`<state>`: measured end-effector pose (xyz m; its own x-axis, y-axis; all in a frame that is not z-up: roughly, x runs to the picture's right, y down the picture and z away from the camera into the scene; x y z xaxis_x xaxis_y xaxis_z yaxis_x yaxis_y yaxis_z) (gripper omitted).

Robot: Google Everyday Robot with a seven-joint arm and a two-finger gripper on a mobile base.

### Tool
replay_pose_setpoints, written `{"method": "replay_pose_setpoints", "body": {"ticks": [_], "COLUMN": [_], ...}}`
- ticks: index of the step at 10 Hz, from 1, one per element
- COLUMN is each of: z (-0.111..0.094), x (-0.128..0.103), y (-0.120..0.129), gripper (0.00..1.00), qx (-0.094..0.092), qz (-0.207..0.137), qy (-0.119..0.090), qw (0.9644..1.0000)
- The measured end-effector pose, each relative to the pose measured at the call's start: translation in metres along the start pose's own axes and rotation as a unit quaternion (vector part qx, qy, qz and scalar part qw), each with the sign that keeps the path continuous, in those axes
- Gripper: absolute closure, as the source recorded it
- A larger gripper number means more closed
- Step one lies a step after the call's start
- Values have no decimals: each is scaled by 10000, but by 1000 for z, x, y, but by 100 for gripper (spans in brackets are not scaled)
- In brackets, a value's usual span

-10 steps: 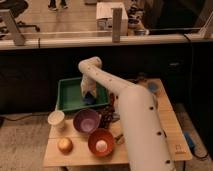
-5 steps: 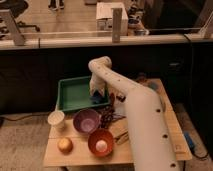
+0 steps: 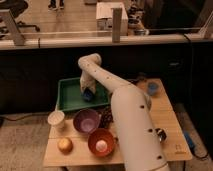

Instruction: Wipe tray with sponge

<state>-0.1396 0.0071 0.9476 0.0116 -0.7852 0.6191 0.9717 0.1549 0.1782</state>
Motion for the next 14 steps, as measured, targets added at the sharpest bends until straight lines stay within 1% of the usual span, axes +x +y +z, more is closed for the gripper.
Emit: {"method": "replay_pose_setpoints", "body": {"ticks": [2, 3, 5, 7, 9, 10, 13, 14], "z": [-6, -7, -12, -18, -16, -16, -14, -15], "x": [-20, -26, -33, -30, -19, -12, -3, -2], "y": [-8, -5, 15, 50, 58, 55, 27, 27], "gripper": [100, 100, 100, 100, 100, 100, 100, 100], "qx": [115, 146, 165, 110, 63, 62, 125, 125], "qz": [-181, -190, -126, 83, 164, 154, 18, -2], "qy": [-74, -115, -184, -195, -170, -151, -130, -123], "qw": [9997, 9996, 9996, 9997, 9997, 9997, 9998, 9998]}}
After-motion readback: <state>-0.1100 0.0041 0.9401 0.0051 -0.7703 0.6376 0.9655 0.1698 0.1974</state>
